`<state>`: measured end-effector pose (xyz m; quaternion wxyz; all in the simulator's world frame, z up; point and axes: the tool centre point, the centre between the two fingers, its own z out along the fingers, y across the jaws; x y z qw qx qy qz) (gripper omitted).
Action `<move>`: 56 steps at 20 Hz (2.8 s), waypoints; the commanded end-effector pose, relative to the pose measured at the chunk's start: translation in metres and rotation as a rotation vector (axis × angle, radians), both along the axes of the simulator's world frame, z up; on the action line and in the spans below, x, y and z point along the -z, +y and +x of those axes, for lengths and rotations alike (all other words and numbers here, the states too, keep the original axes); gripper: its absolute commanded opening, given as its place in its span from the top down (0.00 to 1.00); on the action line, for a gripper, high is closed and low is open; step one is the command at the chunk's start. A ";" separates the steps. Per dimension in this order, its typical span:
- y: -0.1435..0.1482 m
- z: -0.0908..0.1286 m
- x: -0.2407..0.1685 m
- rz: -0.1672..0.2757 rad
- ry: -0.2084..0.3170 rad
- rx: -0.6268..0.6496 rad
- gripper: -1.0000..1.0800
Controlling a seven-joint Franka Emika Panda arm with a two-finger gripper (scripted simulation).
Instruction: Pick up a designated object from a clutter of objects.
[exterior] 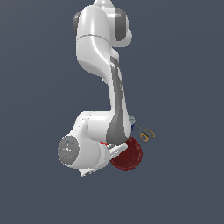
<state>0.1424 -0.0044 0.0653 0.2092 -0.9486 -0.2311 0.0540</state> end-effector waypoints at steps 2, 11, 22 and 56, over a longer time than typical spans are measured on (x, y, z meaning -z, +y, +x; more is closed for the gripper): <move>0.002 -0.001 0.005 0.000 -0.001 0.000 0.38; 0.002 -0.001 0.005 0.000 -0.001 0.000 1.00; -0.002 -0.007 -0.013 0.000 -0.001 0.000 1.00; -0.066 -0.091 -0.300 0.000 -0.001 0.000 1.00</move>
